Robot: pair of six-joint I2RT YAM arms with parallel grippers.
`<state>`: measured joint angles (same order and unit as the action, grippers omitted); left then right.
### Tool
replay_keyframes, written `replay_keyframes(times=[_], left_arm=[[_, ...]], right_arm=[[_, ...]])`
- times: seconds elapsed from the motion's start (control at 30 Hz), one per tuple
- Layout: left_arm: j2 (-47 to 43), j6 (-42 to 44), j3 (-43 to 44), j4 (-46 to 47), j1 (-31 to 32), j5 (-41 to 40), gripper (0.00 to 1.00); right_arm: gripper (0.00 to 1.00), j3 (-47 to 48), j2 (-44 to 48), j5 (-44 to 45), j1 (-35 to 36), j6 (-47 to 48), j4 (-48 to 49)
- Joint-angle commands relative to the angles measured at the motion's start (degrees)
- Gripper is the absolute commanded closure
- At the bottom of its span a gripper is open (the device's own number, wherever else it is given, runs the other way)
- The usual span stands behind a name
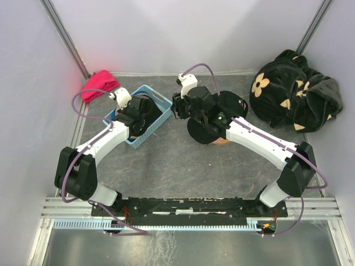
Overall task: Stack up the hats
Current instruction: Pick up the hat from the bin.
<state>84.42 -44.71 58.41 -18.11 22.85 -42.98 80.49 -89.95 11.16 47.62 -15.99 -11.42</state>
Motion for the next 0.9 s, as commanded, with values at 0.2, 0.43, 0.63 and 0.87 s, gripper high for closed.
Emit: replay_keyframes(times=[0.2, 0.43, 0.63, 0.87], left_arm=[[-7.0, 2.7, 2.1, 3.5, -0.4, 2.5, 0.97], [-7.9, 2.5, 4.1, 2.7, -0.5, 5.4, 0.97], [-9.0, 3.5, 5.2, 2.0, -0.5, 8.9, 0.97], [-9.4, 4.0, 5.4, 1.3, -0.6, 12.6, 0.97]], right_arm=[[0.48, -2.4, -1.6, -7.6, 1.3, -2.2, 8.7], [0.48, -3.4, -6.9, -11.8, 2.9, -5.0, 17.5], [0.46, -4.4, -12.6, -16.3, 3.0, -6.8, 27.4], [0.46, -3.9, -18.3, -18.9, 3.0, -9.1, 36.2]])
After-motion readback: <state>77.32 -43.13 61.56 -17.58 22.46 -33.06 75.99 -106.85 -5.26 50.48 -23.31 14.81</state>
